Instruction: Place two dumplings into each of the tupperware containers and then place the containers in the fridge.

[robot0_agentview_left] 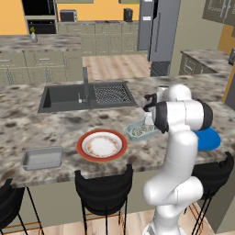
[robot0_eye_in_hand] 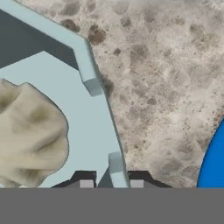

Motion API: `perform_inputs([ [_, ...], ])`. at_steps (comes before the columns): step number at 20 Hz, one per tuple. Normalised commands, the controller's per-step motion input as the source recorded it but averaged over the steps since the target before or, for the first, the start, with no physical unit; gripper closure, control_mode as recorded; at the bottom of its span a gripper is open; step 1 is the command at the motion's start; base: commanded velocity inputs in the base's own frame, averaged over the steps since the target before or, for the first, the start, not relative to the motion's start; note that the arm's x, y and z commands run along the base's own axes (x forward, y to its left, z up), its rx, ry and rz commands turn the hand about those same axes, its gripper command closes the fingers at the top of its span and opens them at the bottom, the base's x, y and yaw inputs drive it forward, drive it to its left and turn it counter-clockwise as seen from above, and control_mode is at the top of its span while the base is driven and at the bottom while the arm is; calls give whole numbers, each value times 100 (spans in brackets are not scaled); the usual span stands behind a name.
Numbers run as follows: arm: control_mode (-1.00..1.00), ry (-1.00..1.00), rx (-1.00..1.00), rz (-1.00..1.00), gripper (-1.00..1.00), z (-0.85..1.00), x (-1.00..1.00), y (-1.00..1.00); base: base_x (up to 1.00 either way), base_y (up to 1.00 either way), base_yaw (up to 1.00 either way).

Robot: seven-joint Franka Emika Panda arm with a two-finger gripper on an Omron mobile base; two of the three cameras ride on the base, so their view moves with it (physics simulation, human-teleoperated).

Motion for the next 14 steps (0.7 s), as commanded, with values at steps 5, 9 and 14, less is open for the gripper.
perform_inputs([
  [5, -100, 1, 0, -4, 100, 73, -4, 1, 0, 0, 0],
  [9, -100, 0, 1, -27, 100, 79, -62, 0, 0, 0, 0],
  [14, -100, 0, 8, -37, 100, 68, -75, -3, 0, 0, 0],
])
